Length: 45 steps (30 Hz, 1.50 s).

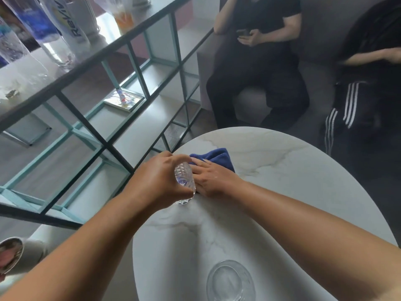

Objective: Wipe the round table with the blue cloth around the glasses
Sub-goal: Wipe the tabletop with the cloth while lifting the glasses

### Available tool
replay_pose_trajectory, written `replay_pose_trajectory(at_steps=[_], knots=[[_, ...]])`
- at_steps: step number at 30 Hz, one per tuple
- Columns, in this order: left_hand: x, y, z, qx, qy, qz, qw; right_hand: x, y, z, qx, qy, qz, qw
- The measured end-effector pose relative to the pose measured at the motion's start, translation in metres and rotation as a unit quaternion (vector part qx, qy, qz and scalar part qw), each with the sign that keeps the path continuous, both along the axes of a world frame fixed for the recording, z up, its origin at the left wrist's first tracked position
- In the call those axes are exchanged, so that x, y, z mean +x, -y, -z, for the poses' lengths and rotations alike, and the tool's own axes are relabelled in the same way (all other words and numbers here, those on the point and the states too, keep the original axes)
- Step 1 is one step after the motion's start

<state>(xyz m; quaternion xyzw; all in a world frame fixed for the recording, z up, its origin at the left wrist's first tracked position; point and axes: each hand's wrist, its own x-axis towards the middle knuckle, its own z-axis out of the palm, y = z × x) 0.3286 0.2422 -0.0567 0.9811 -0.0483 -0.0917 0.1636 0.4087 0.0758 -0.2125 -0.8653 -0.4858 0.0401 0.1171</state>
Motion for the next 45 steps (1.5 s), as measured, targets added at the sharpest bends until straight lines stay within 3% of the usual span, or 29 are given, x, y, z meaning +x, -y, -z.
replay_pose_trajectory(at_steps=[2, 10, 19, 28, 32, 33, 35, 36, 38, 41, 45], knots=[[0.000, 0.004, 0.005, 0.001, -0.009, -0.001, 1.000, 0.007, 0.012, -0.001, -0.073, 0.012, 0.045, 0.996], [0.017, 0.016, 0.026, 0.018, -0.034, 0.008, 0.999, 0.043, 0.072, -0.010, -0.070, 0.029, 0.269, 0.960], [0.025, 0.025, 0.037, 0.025, -0.023, 0.015, 0.999, 0.049, 0.179, -0.003, -0.073, 0.022, 0.471, 0.879], [0.021, 0.022, 0.037, 0.028, -0.030, 0.009, 0.999, -0.010, 0.216, -0.003, -0.052, 0.058, 0.498, 0.864], [-0.027, 0.022, 0.003, -0.091, 0.115, -0.017, 0.989, -0.046, 0.219, -0.001, -0.050, 0.058, 0.499, 0.863], [-0.049, 0.024, -0.007, -0.130, 0.090, 0.015, 0.987, -0.055, 0.219, 0.001, -0.052, 0.053, 0.498, 0.864], [-0.098, 0.034, -0.020, -0.189, -0.066, 0.111, 0.973, -0.072, 0.214, 0.003, -0.054, 0.033, 0.497, 0.866], [-0.120, 0.040, -0.019, -0.175, -0.133, 0.162, 0.962, -0.079, 0.210, 0.004, -0.055, 0.024, 0.496, 0.866], [-0.150, 0.053, -0.008, -0.109, -0.174, 0.259, 0.944, -0.092, 0.199, 0.004, -0.050, 0.013, 0.500, 0.865], [-0.162, 0.065, 0.008, -0.035, -0.151, 0.301, 0.941, -0.105, 0.179, 0.002, -0.035, 0.003, 0.504, 0.863], [-0.160, 0.066, 0.016, -0.002, -0.113, 0.296, 0.948, -0.112, 0.155, -0.001, -0.036, -0.005, 0.497, 0.867]])
